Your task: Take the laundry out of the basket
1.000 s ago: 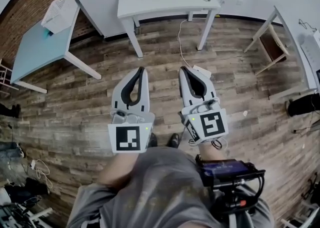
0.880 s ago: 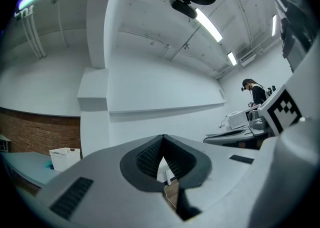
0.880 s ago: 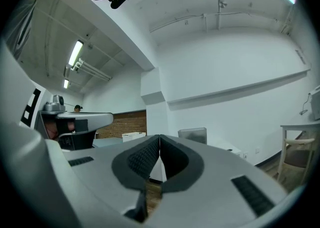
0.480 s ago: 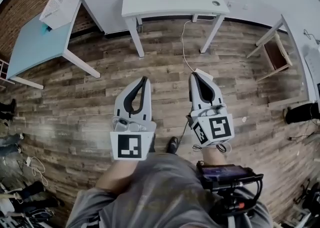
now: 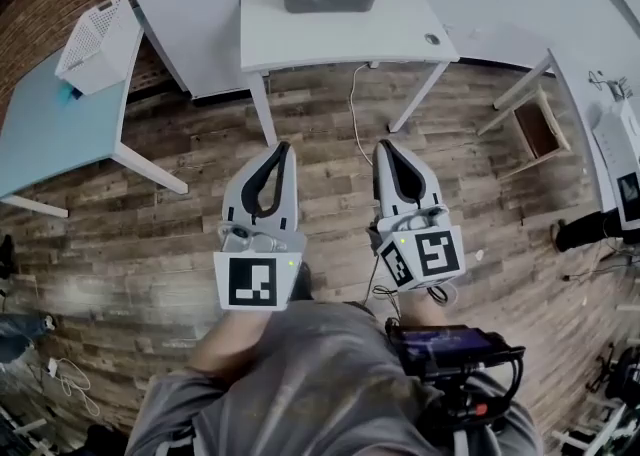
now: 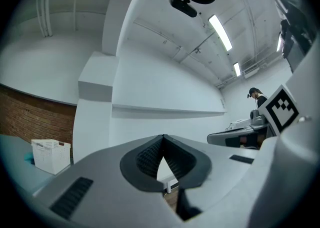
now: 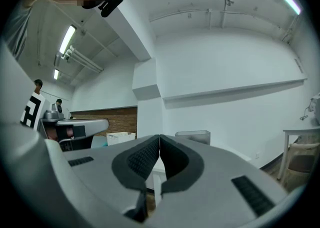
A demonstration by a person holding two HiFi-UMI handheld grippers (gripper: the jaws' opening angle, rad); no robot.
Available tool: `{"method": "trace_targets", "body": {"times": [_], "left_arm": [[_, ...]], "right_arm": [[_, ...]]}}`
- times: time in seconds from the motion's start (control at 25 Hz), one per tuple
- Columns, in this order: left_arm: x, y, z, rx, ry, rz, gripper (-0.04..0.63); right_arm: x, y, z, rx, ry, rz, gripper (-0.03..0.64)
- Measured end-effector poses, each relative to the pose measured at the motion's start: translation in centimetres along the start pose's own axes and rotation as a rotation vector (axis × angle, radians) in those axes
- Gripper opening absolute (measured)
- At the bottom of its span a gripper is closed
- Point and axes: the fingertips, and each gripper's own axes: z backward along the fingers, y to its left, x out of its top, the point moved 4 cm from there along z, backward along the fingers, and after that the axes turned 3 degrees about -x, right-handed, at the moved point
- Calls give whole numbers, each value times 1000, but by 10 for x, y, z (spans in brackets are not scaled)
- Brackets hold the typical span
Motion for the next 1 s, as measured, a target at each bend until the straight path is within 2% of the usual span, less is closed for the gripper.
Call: {"method": "trace_targets", "body": {"times": [0.16,0.6,1.0], "left_arm": [[-2,24,-24,-31,-32,35,8],[-24,37,-69,-82,2,57,8],[-47,36,-152,-109,31,33,8]], "right_arm": [[10,6,-29,-19,-9,46,8],[4,-16,-73,-61,10,94,8],[-25,-83,-121,-93,33,34,8]]}}
